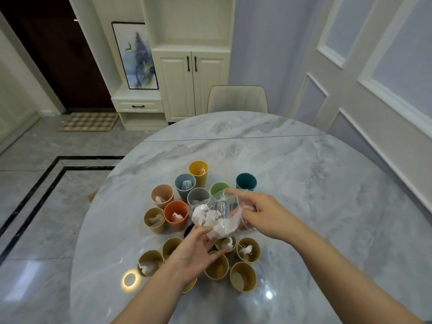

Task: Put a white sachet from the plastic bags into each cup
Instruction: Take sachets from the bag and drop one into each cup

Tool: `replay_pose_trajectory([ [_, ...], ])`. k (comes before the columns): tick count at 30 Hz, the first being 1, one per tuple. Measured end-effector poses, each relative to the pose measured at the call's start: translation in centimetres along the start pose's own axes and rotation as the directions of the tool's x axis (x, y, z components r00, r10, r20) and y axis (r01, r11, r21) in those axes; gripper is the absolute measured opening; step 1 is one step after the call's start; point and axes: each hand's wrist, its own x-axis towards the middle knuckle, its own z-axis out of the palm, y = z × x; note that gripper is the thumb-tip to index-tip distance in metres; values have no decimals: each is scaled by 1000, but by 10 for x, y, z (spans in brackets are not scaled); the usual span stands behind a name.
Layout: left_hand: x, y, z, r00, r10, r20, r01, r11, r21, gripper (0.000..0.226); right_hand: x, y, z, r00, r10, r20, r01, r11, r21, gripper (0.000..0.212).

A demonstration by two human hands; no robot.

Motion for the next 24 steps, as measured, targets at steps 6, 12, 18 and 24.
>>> replay_pose_trajectory([
  [6, -3, -10, 13, 990, 133, 36, -133, 991, -8, 63, -6, -6, -25, 989, -91, 114, 95, 995, -31, 61],
  [12, -13, -21, 16, 987, 136, 80, -127, 986, -111, 75, -2, -13, -32, 962, -178, 205, 211, 966, -151, 55],
  [18, -22, -27, 6, 979, 177, -103, -197, 952, -233, 46, 1, -12, -22, 972, -222, 83, 230, 966, -116, 36],
  [24, -34, -33, -17, 952, 232, -199, -298, 849, -436, 59, 1, 3, -16, 956, -222, -191, 250, 959, 135, 30],
])
